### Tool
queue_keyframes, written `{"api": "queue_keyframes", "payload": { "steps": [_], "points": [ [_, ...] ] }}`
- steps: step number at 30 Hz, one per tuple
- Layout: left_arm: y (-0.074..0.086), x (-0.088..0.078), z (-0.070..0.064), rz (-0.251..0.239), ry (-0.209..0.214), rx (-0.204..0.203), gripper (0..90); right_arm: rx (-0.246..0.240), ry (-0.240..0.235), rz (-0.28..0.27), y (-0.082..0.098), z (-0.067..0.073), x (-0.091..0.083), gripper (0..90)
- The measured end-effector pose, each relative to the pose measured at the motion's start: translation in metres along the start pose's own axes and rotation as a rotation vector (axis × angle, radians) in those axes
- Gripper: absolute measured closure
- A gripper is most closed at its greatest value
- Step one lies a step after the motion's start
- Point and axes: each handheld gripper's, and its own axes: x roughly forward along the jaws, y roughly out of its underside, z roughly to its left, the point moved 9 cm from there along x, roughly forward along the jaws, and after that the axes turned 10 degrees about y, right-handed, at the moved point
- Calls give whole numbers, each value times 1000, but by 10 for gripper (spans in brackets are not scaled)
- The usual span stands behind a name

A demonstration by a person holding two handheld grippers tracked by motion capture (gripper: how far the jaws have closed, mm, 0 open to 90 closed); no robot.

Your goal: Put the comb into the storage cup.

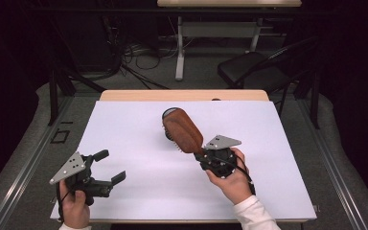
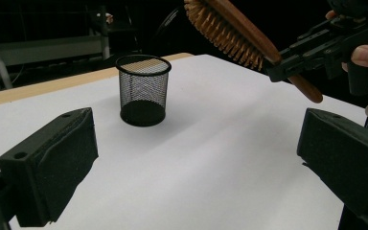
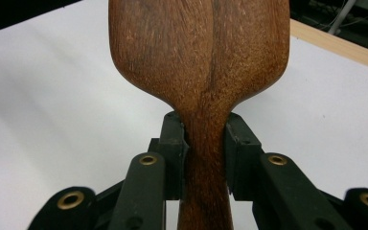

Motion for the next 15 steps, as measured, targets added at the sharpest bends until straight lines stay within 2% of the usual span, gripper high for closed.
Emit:
{"api": "queue_keyframes", "payload": {
  "steps": [15],
  "points": [
    [1, 1, -1, 3, 3, -3, 4, 13, 16, -80, -5, 1, -10, 724]
  ]
}}
